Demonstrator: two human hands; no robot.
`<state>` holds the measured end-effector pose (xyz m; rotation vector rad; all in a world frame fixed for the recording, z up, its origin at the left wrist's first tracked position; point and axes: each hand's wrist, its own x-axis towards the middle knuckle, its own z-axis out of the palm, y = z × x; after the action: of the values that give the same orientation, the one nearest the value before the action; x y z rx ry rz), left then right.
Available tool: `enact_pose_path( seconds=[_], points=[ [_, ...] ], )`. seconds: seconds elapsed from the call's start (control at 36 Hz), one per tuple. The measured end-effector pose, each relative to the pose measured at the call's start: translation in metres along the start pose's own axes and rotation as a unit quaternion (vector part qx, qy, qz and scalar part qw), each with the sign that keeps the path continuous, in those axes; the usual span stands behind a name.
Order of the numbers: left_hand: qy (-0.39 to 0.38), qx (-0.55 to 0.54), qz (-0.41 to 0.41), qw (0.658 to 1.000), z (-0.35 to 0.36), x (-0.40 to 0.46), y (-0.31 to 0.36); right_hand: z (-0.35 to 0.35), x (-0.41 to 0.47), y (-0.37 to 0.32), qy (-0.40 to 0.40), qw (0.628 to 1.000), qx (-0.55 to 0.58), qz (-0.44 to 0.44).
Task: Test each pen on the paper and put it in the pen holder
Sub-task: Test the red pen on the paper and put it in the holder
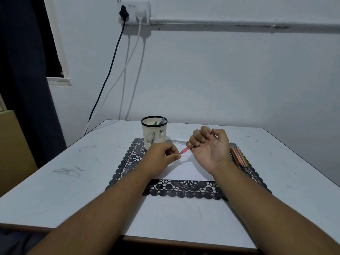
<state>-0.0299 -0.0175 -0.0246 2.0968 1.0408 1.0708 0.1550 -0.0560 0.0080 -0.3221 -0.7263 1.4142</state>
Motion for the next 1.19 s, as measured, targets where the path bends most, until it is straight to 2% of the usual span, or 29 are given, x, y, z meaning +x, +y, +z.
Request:
enact_pose_path(
  seconds=[0.78,0.94,1.19],
  points=[
    [-0.006,-0.016,0.000,1.000,-0.0003,0.0007,-0.0023,0.0000,-0.0008,0.0004,-0.025,1.000,0.006,0.005],
    [-0.004,-0.007,0.002,1.000,-0.0002,0.0007,-0.0032,-0.0004,0.0001,-0.0015,-0.019,1.000,-0.021,-0.002],
    [-0.002,-0.014,0.001,1.000,0.0005,0.0005,-0.0019,-0.0026,-0.0015,0.0000,-0.023,1.000,0.013,0.000]
  ],
)
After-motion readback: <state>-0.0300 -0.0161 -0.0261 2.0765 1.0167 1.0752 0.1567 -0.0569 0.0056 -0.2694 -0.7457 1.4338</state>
